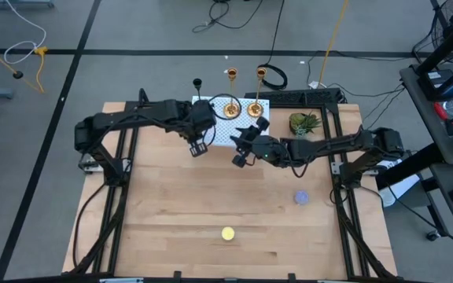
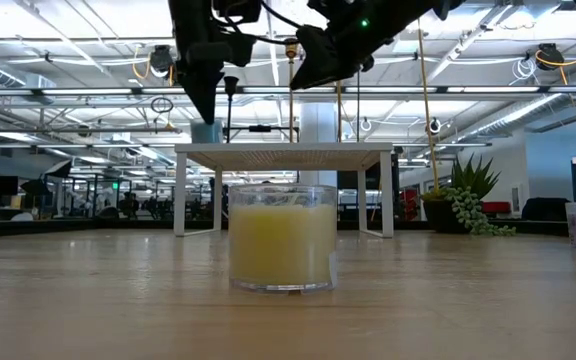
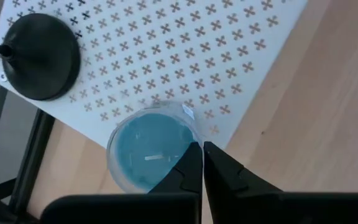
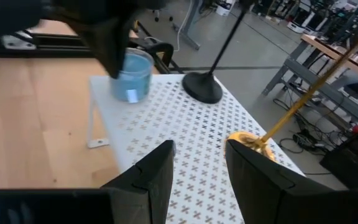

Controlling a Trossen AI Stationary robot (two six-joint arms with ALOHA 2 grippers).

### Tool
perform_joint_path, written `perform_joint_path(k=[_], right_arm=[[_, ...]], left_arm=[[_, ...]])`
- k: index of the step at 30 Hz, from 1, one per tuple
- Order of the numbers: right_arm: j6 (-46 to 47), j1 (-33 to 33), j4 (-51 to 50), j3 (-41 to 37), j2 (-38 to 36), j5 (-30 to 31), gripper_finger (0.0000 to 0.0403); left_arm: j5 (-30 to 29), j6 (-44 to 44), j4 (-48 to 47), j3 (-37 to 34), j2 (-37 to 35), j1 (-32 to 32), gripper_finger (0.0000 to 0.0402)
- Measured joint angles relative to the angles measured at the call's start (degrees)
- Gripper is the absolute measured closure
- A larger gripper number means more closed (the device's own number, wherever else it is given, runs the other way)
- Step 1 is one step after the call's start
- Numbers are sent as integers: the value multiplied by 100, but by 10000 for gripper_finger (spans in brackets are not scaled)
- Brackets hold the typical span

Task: Pick & Place candle stick holders
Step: Put the blue scented candle on the shelf, then put the yellow scented candle on the shelf

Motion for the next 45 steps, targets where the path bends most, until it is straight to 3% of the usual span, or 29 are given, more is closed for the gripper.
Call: perform_joint_path(k=[10, 29, 45], right_arm=[[0, 289, 31, 0, -35, 11, 257], [-66, 850, -280, 0, -35, -4, 257], [18, 1336, -542, 0, -33, -8, 223]], left_arm=[[14, 340, 535, -5, 25, 96, 380], [-2, 588, 515, -9, 25, 100, 375], [54, 721, 333, -13, -177, 72, 264]])
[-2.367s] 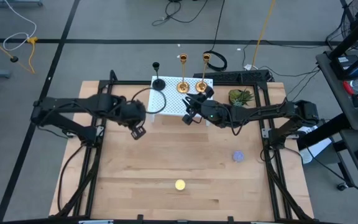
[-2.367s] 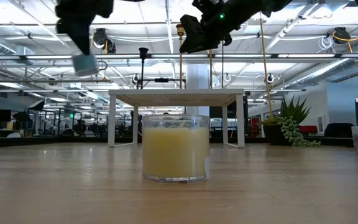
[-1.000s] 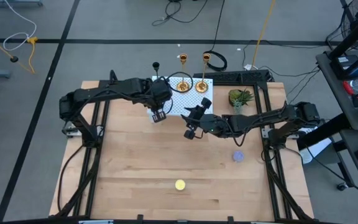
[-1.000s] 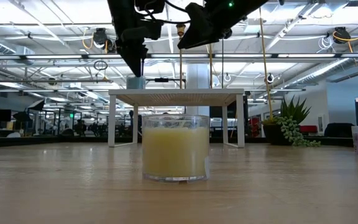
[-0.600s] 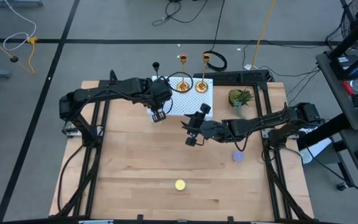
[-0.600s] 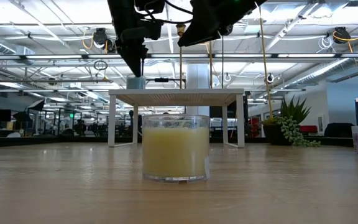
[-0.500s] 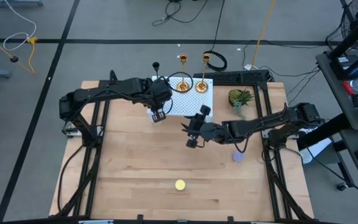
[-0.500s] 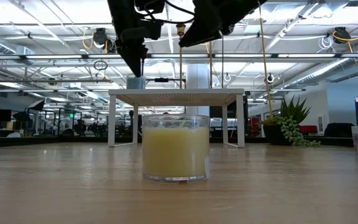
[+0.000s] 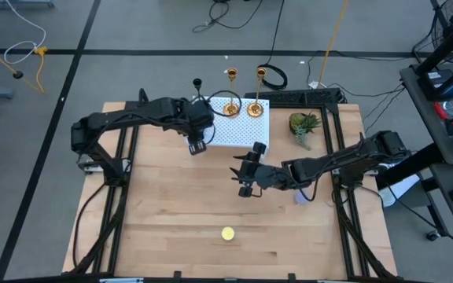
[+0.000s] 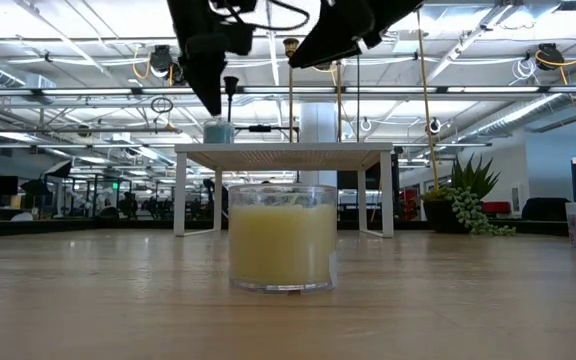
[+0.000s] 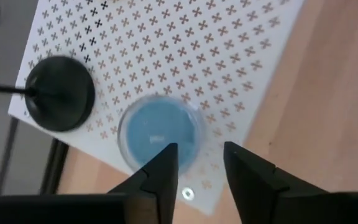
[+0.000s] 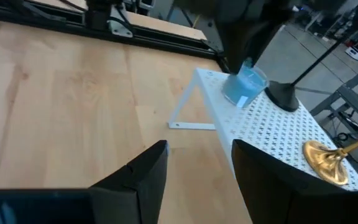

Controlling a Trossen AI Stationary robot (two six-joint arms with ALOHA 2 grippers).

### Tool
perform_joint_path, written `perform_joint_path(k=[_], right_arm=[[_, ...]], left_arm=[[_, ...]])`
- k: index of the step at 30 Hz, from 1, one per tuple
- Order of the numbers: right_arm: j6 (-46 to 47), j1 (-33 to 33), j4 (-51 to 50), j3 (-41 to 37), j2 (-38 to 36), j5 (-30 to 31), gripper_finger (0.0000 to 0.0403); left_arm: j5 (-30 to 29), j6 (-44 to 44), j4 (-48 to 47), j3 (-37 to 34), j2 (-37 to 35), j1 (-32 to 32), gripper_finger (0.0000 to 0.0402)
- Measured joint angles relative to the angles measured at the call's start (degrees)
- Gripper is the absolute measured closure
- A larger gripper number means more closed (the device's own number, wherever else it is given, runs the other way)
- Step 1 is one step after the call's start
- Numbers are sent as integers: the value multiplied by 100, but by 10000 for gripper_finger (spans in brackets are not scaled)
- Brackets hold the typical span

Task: Pick & Place candle stick holders
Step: Put the yellow scented candle on the shelf

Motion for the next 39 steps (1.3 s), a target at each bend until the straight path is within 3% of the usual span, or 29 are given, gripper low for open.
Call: perform_joint_path(k=[13, 20, 24, 29, 39], right_arm=[[1219, 101, -1167, 0, -97, -33, 220], [2383, 216, -2639, 2, -632, -1147, 220], [2890, 385, -3203, -36, -827, -1131, 220], [2881, 453, -2741, -499, -1054, -1032, 220], [2431, 63, -1645, -1280, -1428, -1077, 220]], left_arm=[[252, -323, -50, 0, -1404, -660, 256], [268, -358, -280, -2, -1405, -1414, 256], [267, -448, -171, -7, -1172, -1840, 256], [357, -378, 122, -7, -763, -2168, 256], [1580, 945, 969, -7, 65, -2469, 256]])
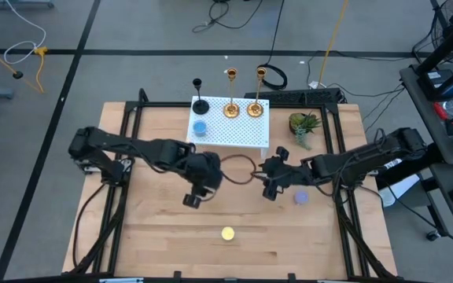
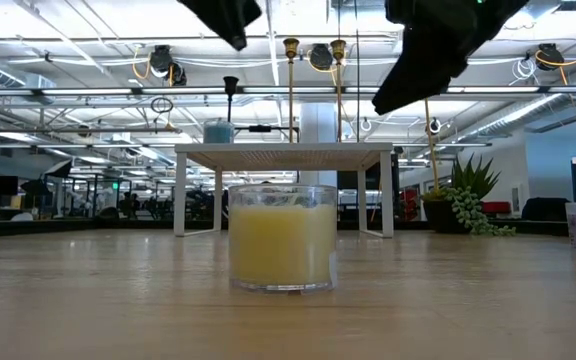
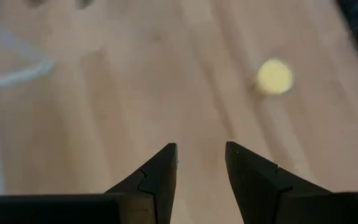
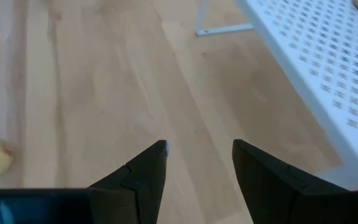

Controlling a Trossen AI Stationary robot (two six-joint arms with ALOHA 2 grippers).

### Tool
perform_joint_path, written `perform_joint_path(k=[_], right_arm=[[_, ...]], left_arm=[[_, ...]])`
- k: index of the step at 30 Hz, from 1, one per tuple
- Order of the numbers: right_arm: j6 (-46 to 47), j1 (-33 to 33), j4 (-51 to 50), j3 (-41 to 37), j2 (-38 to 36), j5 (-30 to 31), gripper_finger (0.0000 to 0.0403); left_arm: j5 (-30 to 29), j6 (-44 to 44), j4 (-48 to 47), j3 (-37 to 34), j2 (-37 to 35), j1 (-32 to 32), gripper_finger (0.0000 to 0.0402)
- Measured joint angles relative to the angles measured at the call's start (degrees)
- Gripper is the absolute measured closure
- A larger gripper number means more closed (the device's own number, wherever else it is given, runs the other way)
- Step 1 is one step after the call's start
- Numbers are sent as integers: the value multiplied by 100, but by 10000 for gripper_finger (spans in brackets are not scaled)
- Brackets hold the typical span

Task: Pick & Place candle stick holders
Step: Put the yellow scented candle on the shelf

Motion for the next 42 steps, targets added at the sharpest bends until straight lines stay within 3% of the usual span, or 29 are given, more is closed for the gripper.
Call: perform_joint_path(k=[10, 24, 33, 42], right_arm=[[-95, -308, 645, -387, -48, -849, 220], [-51, 39, 680, -814, -48, -877, 220], [-51, 449, 1747, -1105, -48, -876, 220], [-45, 657, 2491, -1253, -48, -874, 220]], left_arm=[[138, -345, 779, 0, 906, -429, 256], [131, -1418, 2264, 0, 1886, -1255, 257], [-688, -1892, 2416, 0, 2273, -1619, 257], [-1224, -2311, 2256, 0, 2332, -1524, 257]])
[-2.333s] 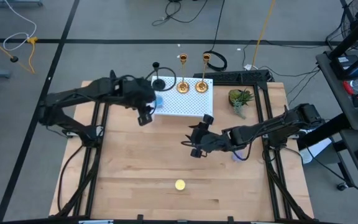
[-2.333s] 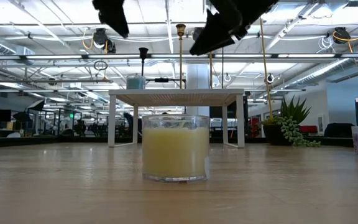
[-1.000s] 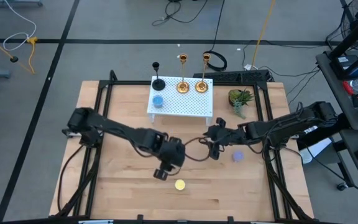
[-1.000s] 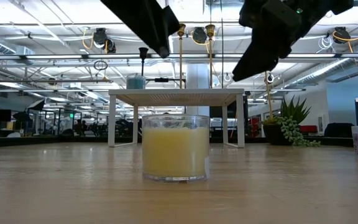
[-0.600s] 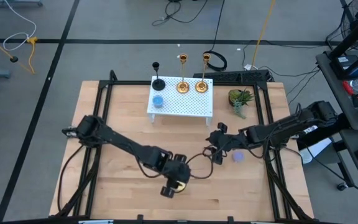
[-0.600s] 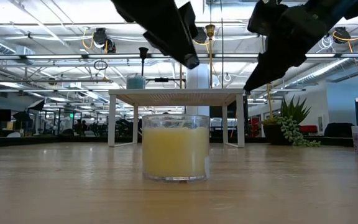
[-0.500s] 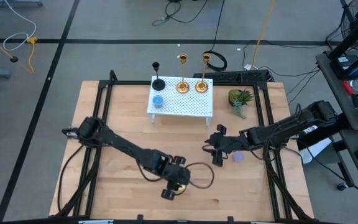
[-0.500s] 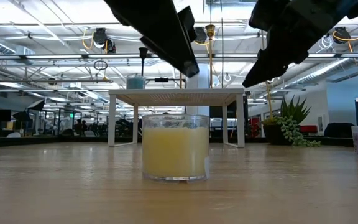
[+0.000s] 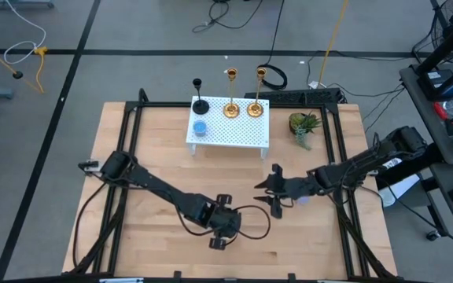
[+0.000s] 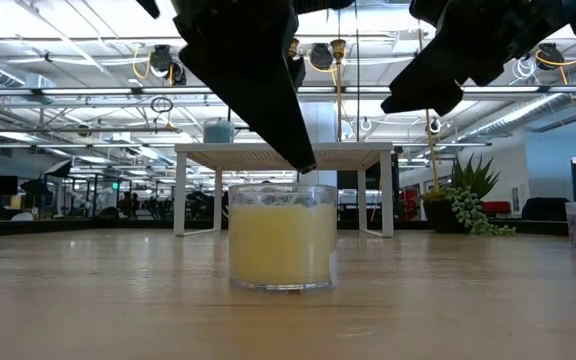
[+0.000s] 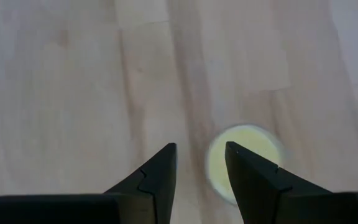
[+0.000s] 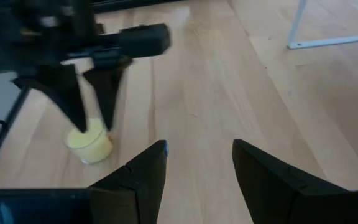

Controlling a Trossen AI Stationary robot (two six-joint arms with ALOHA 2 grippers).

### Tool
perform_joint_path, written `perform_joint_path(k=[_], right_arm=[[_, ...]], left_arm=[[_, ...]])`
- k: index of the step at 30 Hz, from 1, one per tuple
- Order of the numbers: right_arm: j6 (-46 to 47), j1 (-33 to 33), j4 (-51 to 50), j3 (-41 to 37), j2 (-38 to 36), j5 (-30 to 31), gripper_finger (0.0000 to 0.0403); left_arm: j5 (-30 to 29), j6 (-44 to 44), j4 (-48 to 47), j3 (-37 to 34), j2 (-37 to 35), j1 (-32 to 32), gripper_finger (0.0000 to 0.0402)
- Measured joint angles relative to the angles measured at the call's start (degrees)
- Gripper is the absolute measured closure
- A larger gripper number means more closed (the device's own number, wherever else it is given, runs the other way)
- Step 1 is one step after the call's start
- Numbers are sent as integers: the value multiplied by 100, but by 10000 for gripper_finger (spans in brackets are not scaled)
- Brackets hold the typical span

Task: Pick & Place candle stick holders
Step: Put the yellow scented candle on the shelf

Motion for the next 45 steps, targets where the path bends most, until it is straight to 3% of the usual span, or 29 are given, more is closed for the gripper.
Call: perform_joint_path(k=[40, 45], right_arm=[[302, 300, 84, -1, -9, 12, 220], [319, 300, 84, 0, -9, 11, 220]], left_arm=[[200, -396, -118, 2, 256, 56, 257], [255, -395, -102, 7, 289, 98, 292]])
